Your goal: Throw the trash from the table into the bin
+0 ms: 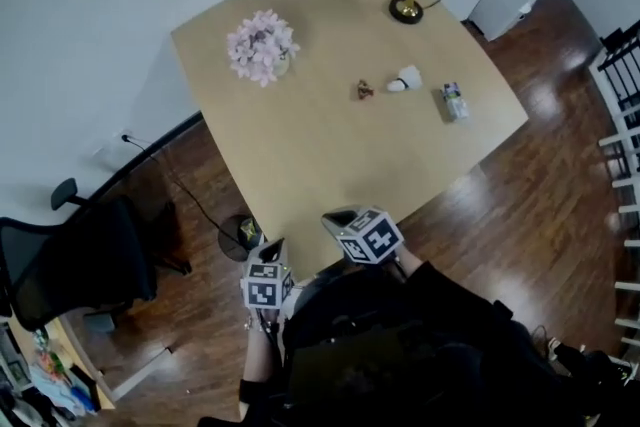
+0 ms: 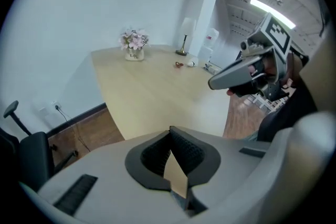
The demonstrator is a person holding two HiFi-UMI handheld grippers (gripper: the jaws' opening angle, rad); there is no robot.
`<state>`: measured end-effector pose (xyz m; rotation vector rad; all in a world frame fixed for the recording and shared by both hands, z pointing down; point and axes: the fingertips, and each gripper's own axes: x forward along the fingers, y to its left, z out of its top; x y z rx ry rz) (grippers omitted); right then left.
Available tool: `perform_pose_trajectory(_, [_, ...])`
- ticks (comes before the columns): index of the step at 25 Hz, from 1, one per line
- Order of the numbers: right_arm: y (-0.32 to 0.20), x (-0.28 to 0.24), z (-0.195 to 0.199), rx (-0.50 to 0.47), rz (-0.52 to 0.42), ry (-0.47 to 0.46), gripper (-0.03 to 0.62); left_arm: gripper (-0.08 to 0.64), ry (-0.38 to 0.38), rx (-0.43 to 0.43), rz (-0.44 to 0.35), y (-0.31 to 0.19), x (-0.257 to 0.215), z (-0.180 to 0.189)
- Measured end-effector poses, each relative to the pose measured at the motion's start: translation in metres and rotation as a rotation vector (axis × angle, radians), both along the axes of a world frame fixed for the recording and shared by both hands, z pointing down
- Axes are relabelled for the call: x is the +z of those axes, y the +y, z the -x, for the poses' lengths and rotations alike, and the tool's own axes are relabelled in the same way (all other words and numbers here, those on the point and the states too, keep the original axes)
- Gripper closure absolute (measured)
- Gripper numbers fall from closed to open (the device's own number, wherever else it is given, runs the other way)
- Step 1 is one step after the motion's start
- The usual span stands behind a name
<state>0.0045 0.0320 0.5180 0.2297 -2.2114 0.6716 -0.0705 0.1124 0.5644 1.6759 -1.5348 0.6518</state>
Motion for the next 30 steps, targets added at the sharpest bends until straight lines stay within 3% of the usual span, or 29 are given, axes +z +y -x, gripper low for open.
perform_pose_trajectory(4, [-0.021, -0.006, -0.019, 0.053, 0.020, -0.062, 0.583, 0.560, -0.058, 0.056, 0.010, -0.030, -0.018, -0.013])
perform_pose_trajectory(11, [-0.103, 0.011, -0.104, 0.146, 0.037, -0.077, 0.583, 0.558, -0.035, 0.083, 0.064, -0.091, -0.008, -0.100])
perform_pose_trajectory(16, [-0.153, 0.023, -0.150, 0.205, 0.055, -0.093, 0.583, 0.558, -0.026, 0.122, 0.104, -0.140, -0.003, -0.142])
perform_pose_trajectory(23, [-0.203, 0.034, -0.207, 0.244, 0.058, -0.070, 0.583, 0.558, -0.025, 0.133, 0.117, -0.215, 0.004, -0.173])
perform_pose_trajectory(30, [-0.248, 0.044, -0.246, 0.310, 0.070, -0.064, 0.583, 0.560, -0.040, 0.124, 0.086, -0.309, 0.010, -0.175])
